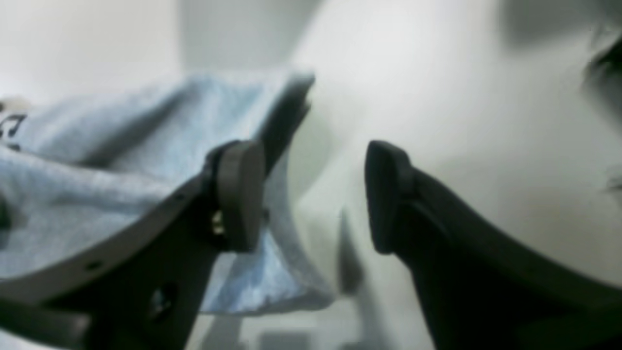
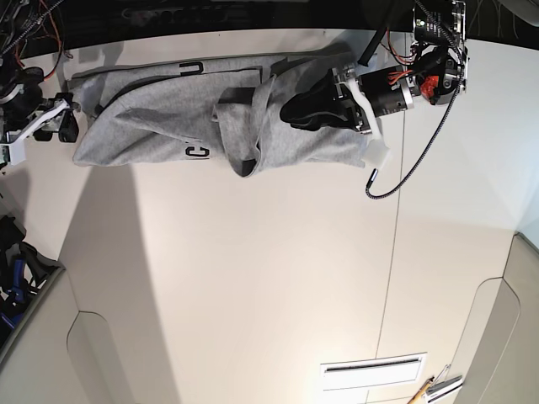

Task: Fold the T-shirt properly
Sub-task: 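Regrasp the collar end of the strip with the right gripper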

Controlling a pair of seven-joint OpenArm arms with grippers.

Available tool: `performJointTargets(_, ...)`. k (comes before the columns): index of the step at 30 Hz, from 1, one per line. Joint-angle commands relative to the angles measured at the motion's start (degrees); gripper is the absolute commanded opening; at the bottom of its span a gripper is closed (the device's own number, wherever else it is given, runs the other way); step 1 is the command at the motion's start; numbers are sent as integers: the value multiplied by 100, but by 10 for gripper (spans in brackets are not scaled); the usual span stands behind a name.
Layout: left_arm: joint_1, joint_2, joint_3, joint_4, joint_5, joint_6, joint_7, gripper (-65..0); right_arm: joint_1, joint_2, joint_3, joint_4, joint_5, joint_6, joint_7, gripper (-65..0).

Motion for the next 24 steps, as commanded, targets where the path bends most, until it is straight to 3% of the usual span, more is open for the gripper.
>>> performJointTargets(1,-46,-28,-7,103,-146,-52,-103,-362,31,125,22,-125,280,42,105,-318)
performJointTargets(10,-79,-31,-7,103,-146,-52,-103,-362,245,138,7,-1482,1215,225,48,-318)
performJointTargets(14,-79,-28,-7,103,-144,-52,-103,-362,332,142,2,-1554,1539,225,-284,-318)
performJointTargets(17,-76,-31,-7,103,-142,-52,-101,-362,328,142,2,-1554,1488,221,-439,-305)
performJointTargets(20,-79,-31,-7,103,-140,-52,-101,-362,315,166,2,-1554,1235,219,-472,-210)
performJointTargets(24,-79,-31,-7,103,-138,-52,-98,-362,295,417,15,-1554,1207,195,-533,-202)
